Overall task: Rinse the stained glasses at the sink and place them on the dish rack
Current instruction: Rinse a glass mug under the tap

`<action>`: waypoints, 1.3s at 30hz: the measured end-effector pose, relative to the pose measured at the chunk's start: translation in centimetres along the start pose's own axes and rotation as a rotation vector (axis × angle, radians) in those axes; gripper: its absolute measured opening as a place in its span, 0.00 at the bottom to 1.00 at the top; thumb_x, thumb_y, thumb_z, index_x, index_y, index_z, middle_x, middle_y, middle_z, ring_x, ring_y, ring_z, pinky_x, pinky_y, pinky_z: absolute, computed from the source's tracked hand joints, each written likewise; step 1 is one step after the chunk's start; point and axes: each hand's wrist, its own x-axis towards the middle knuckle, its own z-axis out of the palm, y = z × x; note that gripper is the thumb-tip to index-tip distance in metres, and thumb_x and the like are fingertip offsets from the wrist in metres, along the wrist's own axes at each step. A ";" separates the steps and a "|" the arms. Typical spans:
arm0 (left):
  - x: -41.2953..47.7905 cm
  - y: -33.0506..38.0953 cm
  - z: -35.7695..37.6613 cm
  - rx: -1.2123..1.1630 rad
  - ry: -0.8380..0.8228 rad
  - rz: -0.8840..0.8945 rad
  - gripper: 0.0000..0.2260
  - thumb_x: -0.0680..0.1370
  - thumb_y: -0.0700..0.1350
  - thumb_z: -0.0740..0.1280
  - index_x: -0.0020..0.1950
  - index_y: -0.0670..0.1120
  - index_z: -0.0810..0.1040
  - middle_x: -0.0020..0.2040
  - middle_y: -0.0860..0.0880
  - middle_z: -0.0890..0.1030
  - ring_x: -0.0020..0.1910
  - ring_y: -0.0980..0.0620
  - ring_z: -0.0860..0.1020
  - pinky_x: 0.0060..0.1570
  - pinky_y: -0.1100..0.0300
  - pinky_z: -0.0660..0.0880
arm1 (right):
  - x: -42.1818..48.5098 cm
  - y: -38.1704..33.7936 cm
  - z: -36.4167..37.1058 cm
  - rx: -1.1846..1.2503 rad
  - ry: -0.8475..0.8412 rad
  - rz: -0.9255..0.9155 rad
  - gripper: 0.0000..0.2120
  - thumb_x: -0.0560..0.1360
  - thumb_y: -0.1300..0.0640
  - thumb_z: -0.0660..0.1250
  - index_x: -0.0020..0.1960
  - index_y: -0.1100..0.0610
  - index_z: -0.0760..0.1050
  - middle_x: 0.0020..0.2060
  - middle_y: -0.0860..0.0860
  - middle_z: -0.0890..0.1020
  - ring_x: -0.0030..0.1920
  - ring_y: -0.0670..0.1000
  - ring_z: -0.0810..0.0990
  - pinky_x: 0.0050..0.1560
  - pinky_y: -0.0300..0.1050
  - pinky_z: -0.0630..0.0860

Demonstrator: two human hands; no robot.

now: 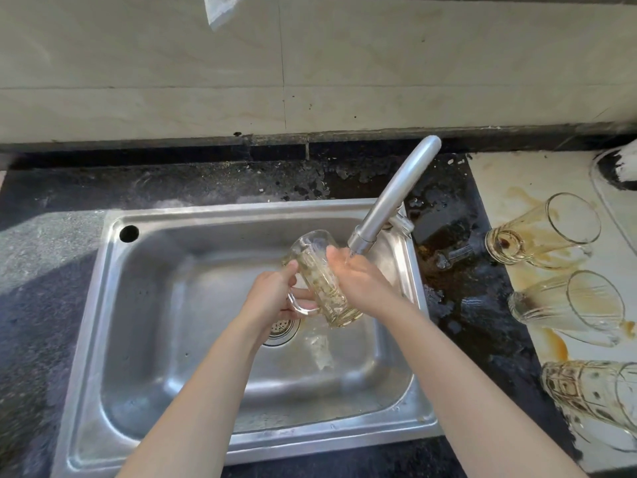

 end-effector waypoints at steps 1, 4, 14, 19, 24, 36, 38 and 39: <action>-0.1 0.2 0.1 -0.010 0.009 0.008 0.13 0.82 0.51 0.59 0.49 0.40 0.71 0.31 0.43 0.84 0.25 0.49 0.81 0.26 0.62 0.76 | -0.2 -0.5 0.3 -0.182 0.050 -0.062 0.19 0.82 0.44 0.48 0.62 0.54 0.69 0.59 0.55 0.76 0.61 0.58 0.74 0.61 0.54 0.70; -0.7 0.5 0.5 -0.037 0.026 0.020 0.12 0.82 0.49 0.59 0.47 0.40 0.71 0.35 0.40 0.82 0.23 0.49 0.80 0.22 0.64 0.73 | -0.3 -1.9 1.0 -0.347 0.201 -0.175 0.16 0.83 0.53 0.47 0.62 0.61 0.66 0.55 0.61 0.75 0.55 0.63 0.75 0.53 0.55 0.73; -1.4 1.8 -0.6 0.006 0.125 0.086 0.15 0.82 0.49 0.57 0.40 0.42 0.71 0.37 0.39 0.83 0.28 0.46 0.81 0.27 0.61 0.76 | -0.8 -1.5 1.0 -0.360 0.200 -0.208 0.18 0.80 0.52 0.42 0.62 0.59 0.64 0.53 0.58 0.72 0.48 0.61 0.75 0.40 0.53 0.69; -2.0 1.8 0.2 0.048 0.096 0.106 0.14 0.82 0.49 0.58 0.44 0.41 0.73 0.40 0.35 0.83 0.30 0.44 0.81 0.29 0.60 0.77 | 0.3 -2.6 -0.3 -0.286 0.116 -0.024 0.21 0.82 0.48 0.42 0.63 0.56 0.67 0.50 0.57 0.74 0.47 0.57 0.73 0.47 0.46 0.66; -2.4 2.6 -0.5 0.063 0.112 0.126 0.13 0.82 0.48 0.58 0.43 0.41 0.71 0.20 0.50 0.75 0.20 0.52 0.78 0.25 0.62 0.77 | -1.9 -2.1 1.7 -0.605 0.285 -0.337 0.28 0.80 0.44 0.39 0.73 0.59 0.56 0.59 0.60 0.75 0.55 0.62 0.76 0.53 0.56 0.74; -2.0 1.4 -0.9 -0.366 0.013 -0.034 0.18 0.83 0.49 0.56 0.34 0.47 0.66 0.30 0.45 0.81 0.24 0.54 0.80 0.22 0.66 0.75 | 0.3 0.0 -0.5 0.676 0.109 -0.084 0.13 0.82 0.50 0.56 0.49 0.46 0.80 0.52 0.52 0.82 0.55 0.53 0.80 0.56 0.51 0.77; -1.7 0.9 -0.5 -0.465 -0.047 -0.106 0.18 0.83 0.49 0.55 0.33 0.47 0.65 0.27 0.45 0.81 0.23 0.55 0.80 0.22 0.66 0.75 | 0.0 -0.7 -0.1 0.638 0.271 -0.150 0.14 0.82 0.50 0.57 0.53 0.54 0.80 0.48 0.51 0.83 0.52 0.49 0.80 0.51 0.41 0.75; -1.5 0.6 -0.3 -0.509 -0.079 -0.143 0.18 0.83 0.49 0.55 0.33 0.46 0.65 0.28 0.44 0.82 0.23 0.55 0.80 0.22 0.66 0.76 | -0.1 -1.2 -0.2 0.623 0.295 -0.182 0.15 0.82 0.50 0.58 0.53 0.57 0.80 0.45 0.50 0.82 0.48 0.46 0.80 0.49 0.36 0.73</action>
